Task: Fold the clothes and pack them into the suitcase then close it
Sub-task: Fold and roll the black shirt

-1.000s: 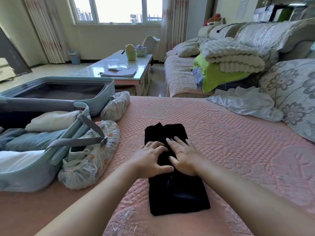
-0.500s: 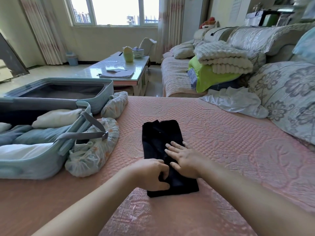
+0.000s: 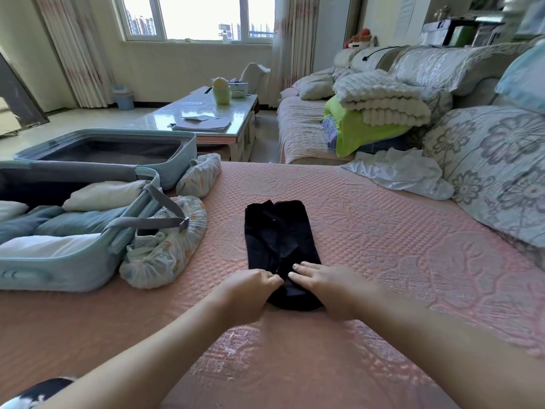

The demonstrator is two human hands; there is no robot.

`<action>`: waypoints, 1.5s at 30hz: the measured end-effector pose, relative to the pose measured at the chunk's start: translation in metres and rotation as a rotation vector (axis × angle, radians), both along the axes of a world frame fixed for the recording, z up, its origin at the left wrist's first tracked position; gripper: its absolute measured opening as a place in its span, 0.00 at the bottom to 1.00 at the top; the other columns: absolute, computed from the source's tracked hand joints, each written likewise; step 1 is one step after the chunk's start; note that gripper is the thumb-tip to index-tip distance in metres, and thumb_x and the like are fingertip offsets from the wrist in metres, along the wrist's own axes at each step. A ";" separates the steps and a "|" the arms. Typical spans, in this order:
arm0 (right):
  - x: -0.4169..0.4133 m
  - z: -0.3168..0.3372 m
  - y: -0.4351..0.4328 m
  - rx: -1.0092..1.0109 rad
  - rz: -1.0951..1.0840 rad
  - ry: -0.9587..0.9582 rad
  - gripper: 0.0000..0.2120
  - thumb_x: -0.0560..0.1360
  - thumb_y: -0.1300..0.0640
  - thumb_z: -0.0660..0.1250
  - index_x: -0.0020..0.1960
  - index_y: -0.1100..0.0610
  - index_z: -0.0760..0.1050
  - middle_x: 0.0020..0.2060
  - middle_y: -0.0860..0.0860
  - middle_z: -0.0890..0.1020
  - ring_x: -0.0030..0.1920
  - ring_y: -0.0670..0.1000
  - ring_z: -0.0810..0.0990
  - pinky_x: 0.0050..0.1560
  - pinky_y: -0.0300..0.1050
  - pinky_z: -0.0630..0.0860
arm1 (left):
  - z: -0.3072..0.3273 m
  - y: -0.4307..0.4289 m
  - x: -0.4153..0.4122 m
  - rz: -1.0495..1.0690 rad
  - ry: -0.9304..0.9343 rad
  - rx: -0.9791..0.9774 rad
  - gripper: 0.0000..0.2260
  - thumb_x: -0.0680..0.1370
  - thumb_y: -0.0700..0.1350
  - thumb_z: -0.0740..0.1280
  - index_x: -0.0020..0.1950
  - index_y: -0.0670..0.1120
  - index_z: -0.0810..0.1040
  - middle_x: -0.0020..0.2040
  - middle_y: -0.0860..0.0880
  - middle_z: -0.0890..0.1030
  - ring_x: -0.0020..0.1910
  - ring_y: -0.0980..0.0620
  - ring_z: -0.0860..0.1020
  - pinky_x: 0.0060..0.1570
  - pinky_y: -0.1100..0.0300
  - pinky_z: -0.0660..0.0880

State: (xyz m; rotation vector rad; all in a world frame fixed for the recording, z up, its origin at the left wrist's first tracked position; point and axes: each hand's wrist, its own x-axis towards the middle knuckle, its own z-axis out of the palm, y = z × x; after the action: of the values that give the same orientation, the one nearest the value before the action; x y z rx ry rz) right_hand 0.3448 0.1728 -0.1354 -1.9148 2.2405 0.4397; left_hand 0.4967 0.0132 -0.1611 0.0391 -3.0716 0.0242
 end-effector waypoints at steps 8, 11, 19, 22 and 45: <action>-0.024 0.031 -0.006 -0.507 -0.378 -0.737 0.10 0.69 0.65 0.64 0.35 0.52 0.76 0.28 0.47 0.75 0.29 0.45 0.72 0.32 0.44 0.67 | 0.036 -0.028 -0.010 0.392 0.272 0.965 0.08 0.66 0.47 0.61 0.37 0.50 0.79 0.27 0.56 0.75 0.28 0.56 0.72 0.32 0.60 0.68; -0.038 0.022 -0.018 -0.688 -0.550 -0.790 0.10 0.74 0.62 0.66 0.50 0.50 0.80 0.38 0.49 0.82 0.36 0.48 0.79 0.37 0.41 0.72 | 0.035 -0.039 -0.026 0.504 0.395 0.984 0.05 0.75 0.44 0.66 0.47 0.50 0.81 0.35 0.54 0.80 0.36 0.52 0.78 0.37 0.58 0.71; -0.049 -0.012 -0.061 -0.774 -0.760 -0.598 0.15 0.81 0.60 0.62 0.67 0.55 0.72 0.57 0.57 0.80 0.58 0.58 0.78 0.52 0.42 0.70 | 0.008 -0.022 -0.054 0.055 0.531 0.066 0.14 0.76 0.44 0.64 0.62 0.49 0.78 0.62 0.51 0.77 0.62 0.48 0.75 0.62 0.49 0.71; -0.053 -0.019 -0.064 -0.690 -0.756 -0.431 0.16 0.80 0.60 0.60 0.67 0.57 0.70 0.60 0.59 0.78 0.60 0.60 0.77 0.54 0.46 0.72 | -0.010 -0.019 -0.054 0.114 0.183 0.037 0.27 0.80 0.60 0.55 0.77 0.53 0.65 0.77 0.52 0.65 0.77 0.49 0.61 0.75 0.51 0.59; -0.044 -0.016 -0.041 -0.209 -0.174 -0.135 0.43 0.71 0.49 0.68 0.82 0.50 0.52 0.78 0.51 0.60 0.76 0.53 0.61 0.75 0.48 0.62 | -0.014 -0.046 -0.048 0.183 0.064 0.294 0.38 0.64 0.59 0.66 0.74 0.47 0.70 0.68 0.50 0.68 0.65 0.48 0.71 0.66 0.57 0.69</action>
State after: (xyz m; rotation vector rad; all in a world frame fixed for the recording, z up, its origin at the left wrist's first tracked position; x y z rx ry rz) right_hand 0.3007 0.1313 -0.1517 -1.7576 2.4170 0.0522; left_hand 0.4488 -0.0328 -0.1754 0.3280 -2.9680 -0.4093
